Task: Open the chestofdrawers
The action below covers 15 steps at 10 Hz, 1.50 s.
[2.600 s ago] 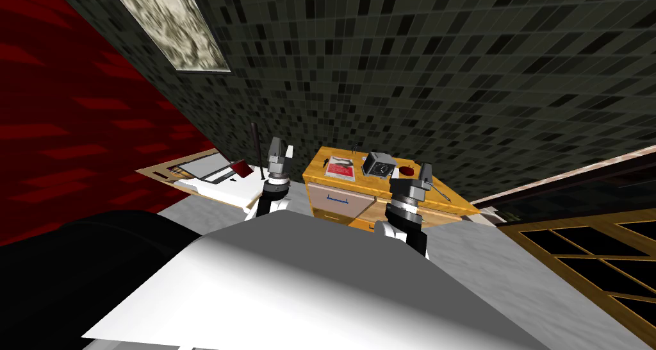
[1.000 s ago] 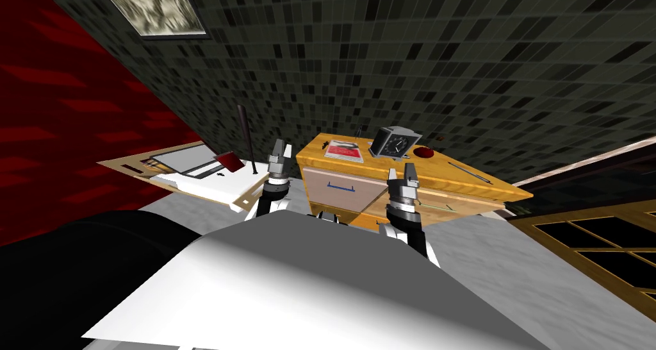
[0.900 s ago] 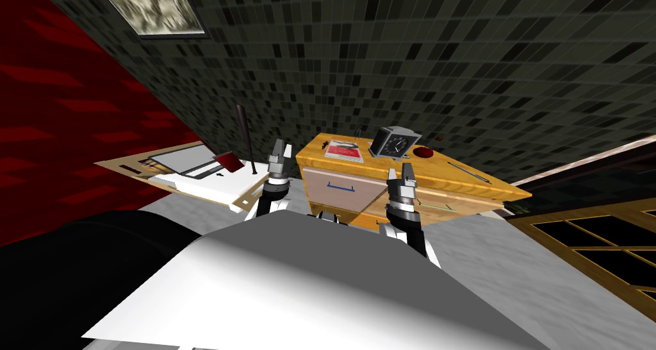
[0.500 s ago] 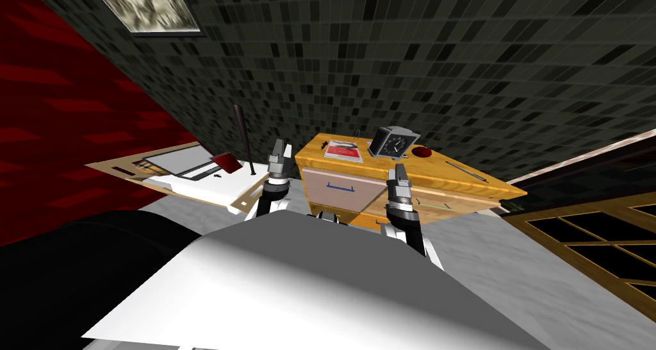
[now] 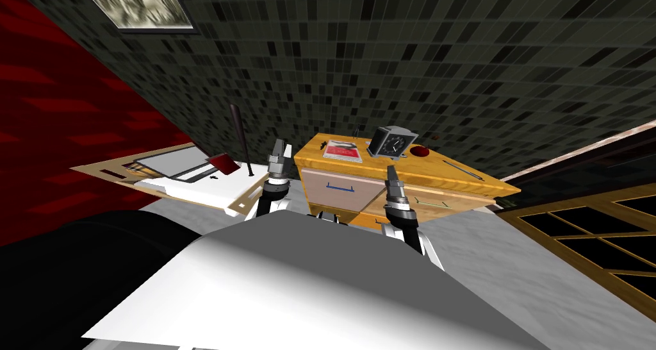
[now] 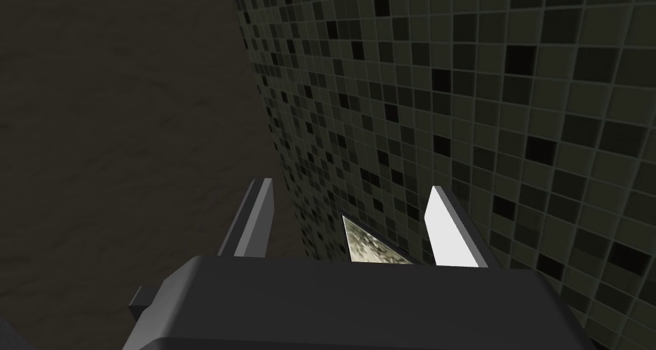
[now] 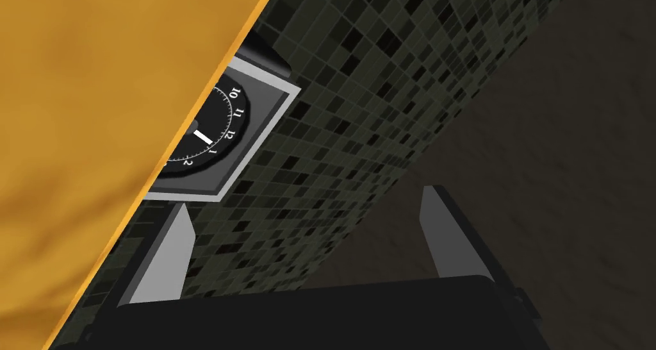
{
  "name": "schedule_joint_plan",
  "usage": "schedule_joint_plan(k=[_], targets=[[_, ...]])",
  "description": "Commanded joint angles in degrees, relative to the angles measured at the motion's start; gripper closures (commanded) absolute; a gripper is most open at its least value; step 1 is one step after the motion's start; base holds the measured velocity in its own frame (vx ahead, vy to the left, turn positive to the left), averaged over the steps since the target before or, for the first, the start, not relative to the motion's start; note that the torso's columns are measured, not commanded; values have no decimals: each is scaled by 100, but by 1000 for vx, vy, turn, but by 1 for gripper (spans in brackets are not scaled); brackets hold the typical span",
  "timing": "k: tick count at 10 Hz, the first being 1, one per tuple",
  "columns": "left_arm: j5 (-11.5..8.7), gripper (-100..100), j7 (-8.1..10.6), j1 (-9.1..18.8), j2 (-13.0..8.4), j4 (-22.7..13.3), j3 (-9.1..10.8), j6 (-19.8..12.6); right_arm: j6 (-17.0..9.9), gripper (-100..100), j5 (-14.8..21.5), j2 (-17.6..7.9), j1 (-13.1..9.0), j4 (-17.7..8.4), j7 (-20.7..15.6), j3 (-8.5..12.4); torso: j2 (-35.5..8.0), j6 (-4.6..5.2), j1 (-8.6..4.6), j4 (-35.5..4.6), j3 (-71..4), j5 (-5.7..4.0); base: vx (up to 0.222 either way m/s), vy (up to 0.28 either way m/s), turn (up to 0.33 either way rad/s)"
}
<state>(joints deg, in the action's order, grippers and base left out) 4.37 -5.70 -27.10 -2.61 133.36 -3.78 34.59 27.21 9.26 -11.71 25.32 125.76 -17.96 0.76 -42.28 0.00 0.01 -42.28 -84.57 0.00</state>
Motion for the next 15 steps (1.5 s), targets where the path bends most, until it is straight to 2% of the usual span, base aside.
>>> schedule_joint_plan(k=[1, 2, 3, 5, 6, 8, 9, 11, 12, 14, 15], targets=[[0, 0, 0, 0, 0, 0, 0, 0, 91, -100, 216, -61, -59, -169, -402, 47, -1, 0, -2, 0, 1, 0, 4, 11, -49], [0, 0, 0, 0, 0, 0, 0, 0, 91, -100, 216, -61, -59, -169, -551, 47, -1, 1, -1, 0, 1, -1, 4, 13, -35], [0, 0, 0, 0, 0, 0, 0, 0, 151, -100, 413, -108, -114, -309, -718, 86, -1, 0, -1, 0, 1, 0, 7, 16, -65], [0, 0, 0, 0, 0, 0, 0, 0, 151, -100, 413, -108, -114, -309, -968, 86, -1, 0, -1, 0, 1, 0, 2, 12, -10], [0, 0, 0, 0, 0, 0, 0, 0, 213, -100, 615, -150, -173, -454, -1177, 127, -2, 0, -2, -1, 1, 0, 5, 15, -62], [0, 0, 0, 0, 0, 0, 0, 0, 213, -100, 615, -150, -173, -454, -1381, 127, 1, 0, -1, 1, -1, 0, 2, 15, -16], [0, 0, 0, 0, 0, 0, 0, 0, 276, -100, 819, -187, -233, -604, -1611, 169, 0, 0, -3, 0, 0, -1, 1, 20, -64], [0, 0, 0, 0, 0, 0, 0, 0, 276, -100, 819, -187, -233, -604, -1802, 169, -1, 0, 1, 0, 1, 0, 1, 17, -15], [0, 0, 0, 0, 0, 0, 0, 0, 338, -100, 1024, -217, -295, -756, -2031, 212, -1, 0, -3, 0, 0, -1, 0, 18, -65], [0, 0, 0, 0, 0, 0, 0, 0, 338, -100, 1024, -217, -295, -756, -2227, 212, 0, 0, 1, 0, 0, 0, 1, 19, -17], [0, 0, 0, 0, 0, 0, 0, 0, 400, -100, 1229, -239, -359, -910, -2461, 256, -1, 0, -2, 0, 0, 0, 0, 24, -54]])
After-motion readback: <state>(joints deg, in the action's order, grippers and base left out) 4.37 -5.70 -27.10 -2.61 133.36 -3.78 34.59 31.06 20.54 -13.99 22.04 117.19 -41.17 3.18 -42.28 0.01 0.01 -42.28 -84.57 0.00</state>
